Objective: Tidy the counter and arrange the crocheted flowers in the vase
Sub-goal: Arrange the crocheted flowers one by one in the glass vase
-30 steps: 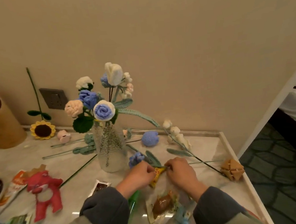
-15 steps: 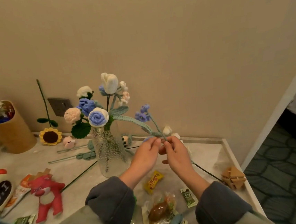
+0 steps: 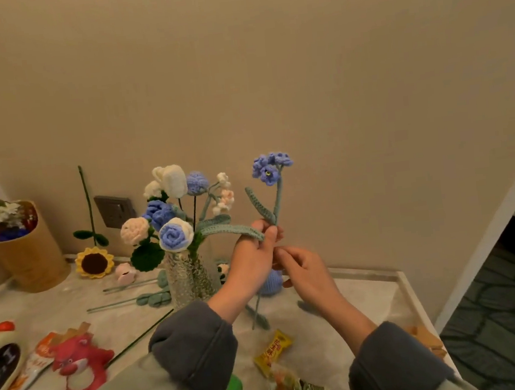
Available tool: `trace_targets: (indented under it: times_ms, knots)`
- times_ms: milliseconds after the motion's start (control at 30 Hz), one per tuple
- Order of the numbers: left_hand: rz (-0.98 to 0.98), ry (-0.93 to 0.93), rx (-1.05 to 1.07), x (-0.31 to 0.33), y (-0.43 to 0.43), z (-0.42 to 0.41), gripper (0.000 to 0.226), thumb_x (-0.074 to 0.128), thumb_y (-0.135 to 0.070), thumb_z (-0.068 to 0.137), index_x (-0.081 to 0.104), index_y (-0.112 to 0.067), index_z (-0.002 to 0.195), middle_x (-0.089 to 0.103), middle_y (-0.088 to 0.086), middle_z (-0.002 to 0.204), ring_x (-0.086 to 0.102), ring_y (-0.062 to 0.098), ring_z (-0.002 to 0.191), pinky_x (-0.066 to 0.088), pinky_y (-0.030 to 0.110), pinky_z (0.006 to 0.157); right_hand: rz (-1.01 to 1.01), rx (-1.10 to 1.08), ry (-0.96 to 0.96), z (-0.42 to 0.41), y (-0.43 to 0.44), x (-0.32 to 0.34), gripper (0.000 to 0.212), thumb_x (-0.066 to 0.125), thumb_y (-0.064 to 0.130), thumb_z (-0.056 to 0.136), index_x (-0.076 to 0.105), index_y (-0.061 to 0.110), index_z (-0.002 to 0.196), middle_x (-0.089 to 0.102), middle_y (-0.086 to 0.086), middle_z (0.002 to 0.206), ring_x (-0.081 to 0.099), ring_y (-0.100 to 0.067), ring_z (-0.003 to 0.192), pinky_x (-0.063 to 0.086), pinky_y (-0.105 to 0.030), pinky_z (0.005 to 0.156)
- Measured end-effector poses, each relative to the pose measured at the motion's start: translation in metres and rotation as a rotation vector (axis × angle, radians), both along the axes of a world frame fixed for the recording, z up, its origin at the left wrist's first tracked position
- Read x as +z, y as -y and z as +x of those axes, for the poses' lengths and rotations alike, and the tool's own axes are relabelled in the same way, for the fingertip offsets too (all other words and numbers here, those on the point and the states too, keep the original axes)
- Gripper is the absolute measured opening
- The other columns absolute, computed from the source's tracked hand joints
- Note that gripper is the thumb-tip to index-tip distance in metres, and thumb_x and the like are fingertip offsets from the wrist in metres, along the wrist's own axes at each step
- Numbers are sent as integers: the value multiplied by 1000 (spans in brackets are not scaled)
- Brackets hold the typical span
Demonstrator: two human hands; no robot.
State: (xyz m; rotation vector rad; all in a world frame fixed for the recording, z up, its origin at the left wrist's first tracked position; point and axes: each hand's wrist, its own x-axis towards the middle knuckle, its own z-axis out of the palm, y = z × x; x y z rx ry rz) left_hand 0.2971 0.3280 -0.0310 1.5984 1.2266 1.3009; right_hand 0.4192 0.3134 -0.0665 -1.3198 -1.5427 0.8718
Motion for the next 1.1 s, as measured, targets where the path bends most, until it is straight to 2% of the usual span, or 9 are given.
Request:
trace_targets:
  times_ms: [100, 267, 433, 567, 633, 733, 900, 1000, 1100]
  knots:
    - [59, -13, 41, -1, -11, -6, 19, 45, -25, 99, 54, -33, 84, 52, -6, 60, 52, 11, 55, 47, 31, 56, -13, -27, 58, -3, -14, -12, 23, 50, 27, 95, 71, 27, 106, 70, 11, 102, 65, -10, 98, 54, -42, 88]
    - [-17, -118, 113, -24, -28, -10, 15, 47, -25, 97, 48, -29, 83, 49, 0, 65, 48, 23, 61, 40, 40, 60, -105, -5, 400, 2, -37, -43, 43, 60, 20, 85, 58, 21, 128, 62, 1, 127, 57, -16, 116, 47, -32, 96]
    - [-227, -176, 171, -61, -37, -13, 24, 42, -26, 99, 50, -5, 90, 53, 13, 76, 50, 26, 72, 38, 36, 66, -50, 146, 534, -6, -58, -64, 11, 63, 15, 77, 60, 16, 88, 63, -4, 85, 59, -19, 79, 47, -33, 67]
    - [-262, -235, 168, -76, -41, -17, 21, 39, -22, 100, 48, -9, 87, 53, 11, 79, 49, 23, 72, 39, 37, 68, -107, 194, 781, -10, -75, -85, 44, 60, 24, 79, 54, 19, 121, 57, -8, 121, 54, -29, 111, 47, -35, 90]
    - [-252, -237, 169, -79, -43, -17, 21, 39, -20, 101, 48, -9, 86, 51, 12, 77, 47, 24, 71, 41, 41, 70, -136, 175, 802, -10, -76, -93, 59, 61, 23, 79, 46, 20, 135, 50, -8, 129, 49, -29, 119, 43, -34, 96]
    - [-262, -193, 158, -83, -45, -19, 21, 39, -18, 101, 49, -6, 86, 48, 14, 74, 46, 30, 69, 42, 46, 69, -153, 157, 757, -8, -73, -98, 62, 67, 27, 76, 46, 20, 134, 45, -8, 126, 53, -27, 113, 46, -31, 91]
    - [-262, -134, 135, -78, -42, -14, 26, 39, -19, 101, 50, -13, 79, 63, 17, 86, 53, 24, 71, 47, 42, 73, -151, 102, 537, -4, -62, -68, 49, 70, 38, 60, 54, 22, 104, 57, 1, 98, 60, -18, 79, 47, -29, 61]
    - [-214, -187, 157, -68, -38, -8, 23, 40, -24, 101, 53, -13, 86, 64, 14, 97, 58, 28, 91, 48, 41, 83, -178, 38, 299, 3, -52, -40, 48, 74, 33, 56, 55, 23, 99, 62, 8, 87, 63, -11, 76, 50, -28, 62]
    - [-99, -193, 163, -51, -31, 2, 26, 38, -22, 101, 43, -28, 76, 56, 0, 79, 52, 22, 78, 42, 38, 71, -193, -73, -34, 13, -43, -14, 39, 79, 12, 69, 55, 17, 99, 64, -2, 91, 62, -12, 75, 54, -35, 67]
